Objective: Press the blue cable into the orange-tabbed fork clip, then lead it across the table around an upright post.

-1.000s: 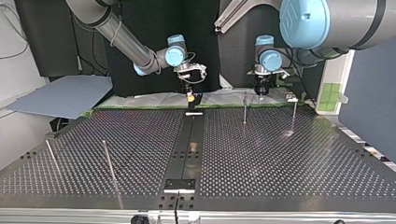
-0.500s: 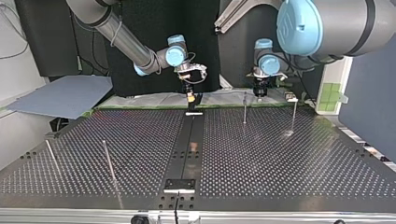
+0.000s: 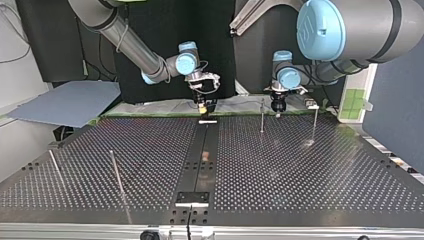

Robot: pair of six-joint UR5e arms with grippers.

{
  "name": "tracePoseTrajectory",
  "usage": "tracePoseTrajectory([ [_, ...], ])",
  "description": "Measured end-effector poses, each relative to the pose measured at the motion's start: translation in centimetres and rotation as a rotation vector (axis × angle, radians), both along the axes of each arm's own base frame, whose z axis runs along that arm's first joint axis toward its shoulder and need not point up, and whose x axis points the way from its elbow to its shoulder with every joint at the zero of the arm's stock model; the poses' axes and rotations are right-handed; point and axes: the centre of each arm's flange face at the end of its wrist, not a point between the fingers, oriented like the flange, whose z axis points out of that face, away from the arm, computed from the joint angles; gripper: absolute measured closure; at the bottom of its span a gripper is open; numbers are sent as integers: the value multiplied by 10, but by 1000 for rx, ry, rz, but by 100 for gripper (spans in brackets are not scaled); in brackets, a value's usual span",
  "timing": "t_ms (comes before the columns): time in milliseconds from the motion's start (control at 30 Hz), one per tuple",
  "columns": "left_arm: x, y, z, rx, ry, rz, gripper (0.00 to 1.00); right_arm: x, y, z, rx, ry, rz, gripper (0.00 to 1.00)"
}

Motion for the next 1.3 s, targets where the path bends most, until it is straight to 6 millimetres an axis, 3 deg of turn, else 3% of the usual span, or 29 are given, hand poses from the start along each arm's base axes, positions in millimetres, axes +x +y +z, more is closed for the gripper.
tracePoseTrajectory([
  [200,1,3,0,-12,0,11,100,-8,-17,5,-6,-10,-30,100],
  [433,1,5,0,-16,1,18,100,-13,-21,4,1,-5,-43,100],
  [467,1,5,0,-15,2,18,89,-13,-21,4,2,-4,-43,100],
  [500,1,5,0,-14,2,19,89,-13,-21,4,2,-4,-43,100],
  [533,1,5,0,-12,4,19,78,-13,-21,4,2,-3,-43,100],
  [567,1,6,0,-10,6,19,59,-13,-21,4,3,-3,-43,100],
  [600,0,6,-1,-8,9,20,59,-13,-21,3,3,-3,-43,100],
  [633,0,6,-1,-5,14,20,35,-13,-21,3,3,-3,-43,100],
  [667,-1,7,-1,-3,19,21,21,-14,-21,3,4,-2,-43,100],
  [700,-1,7,-2,0,25,22,21,-14,-21,3,4,-2,-43,100],
  [767,-3,9,-3,8,42,26,0,-14,-21,3,4,-2,-44,100],
  [1300,-27,4,-15,1,162,-34,0,-14,-20,0,7,0,-44,100],
])
